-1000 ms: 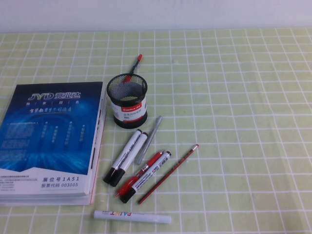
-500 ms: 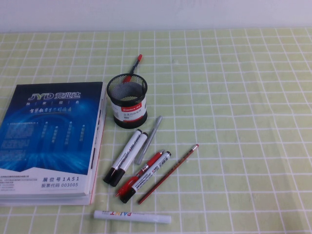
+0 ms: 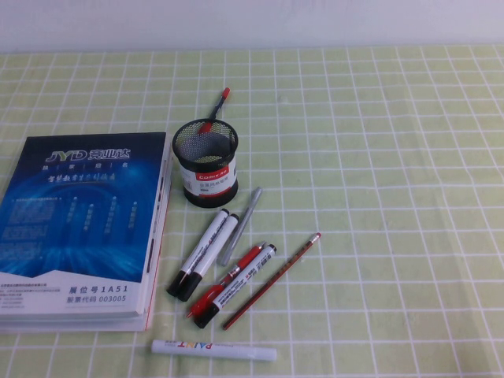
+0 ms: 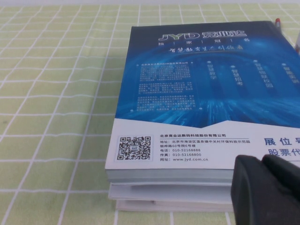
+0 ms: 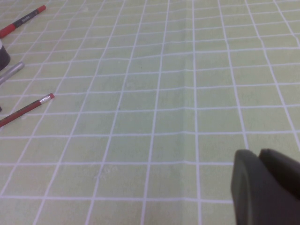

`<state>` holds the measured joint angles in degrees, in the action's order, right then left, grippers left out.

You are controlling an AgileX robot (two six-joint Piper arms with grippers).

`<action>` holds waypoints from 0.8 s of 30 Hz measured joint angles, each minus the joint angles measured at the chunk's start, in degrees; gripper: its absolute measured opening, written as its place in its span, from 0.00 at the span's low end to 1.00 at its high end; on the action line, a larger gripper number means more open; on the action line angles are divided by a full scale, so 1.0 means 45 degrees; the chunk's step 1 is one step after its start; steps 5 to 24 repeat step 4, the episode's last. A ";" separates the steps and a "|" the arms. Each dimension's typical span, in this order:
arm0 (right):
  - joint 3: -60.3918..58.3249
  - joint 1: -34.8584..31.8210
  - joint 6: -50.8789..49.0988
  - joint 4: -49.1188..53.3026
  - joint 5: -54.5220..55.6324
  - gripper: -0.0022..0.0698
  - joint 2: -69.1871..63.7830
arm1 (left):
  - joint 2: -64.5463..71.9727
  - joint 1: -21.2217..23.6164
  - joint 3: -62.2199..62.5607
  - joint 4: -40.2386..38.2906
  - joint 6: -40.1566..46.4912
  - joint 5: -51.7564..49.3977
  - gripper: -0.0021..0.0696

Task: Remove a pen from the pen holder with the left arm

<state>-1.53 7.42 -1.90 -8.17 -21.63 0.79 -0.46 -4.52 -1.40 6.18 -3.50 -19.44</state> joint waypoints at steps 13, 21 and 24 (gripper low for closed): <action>0.0000 0.0000 0.0000 0.0000 0.0000 0.01 0.0000 | 0.0000 0.0000 0.0000 0.0000 0.0000 0.0000 0.03; 0.0000 0.0000 0.0000 0.0000 0.0000 0.01 0.0000 | 0.0000 0.0000 0.0000 0.0000 0.0000 0.0000 0.03; 0.0000 0.0000 0.0000 0.0000 0.0000 0.01 0.0000 | 0.0000 0.0000 0.0000 0.0000 0.0000 0.0000 0.03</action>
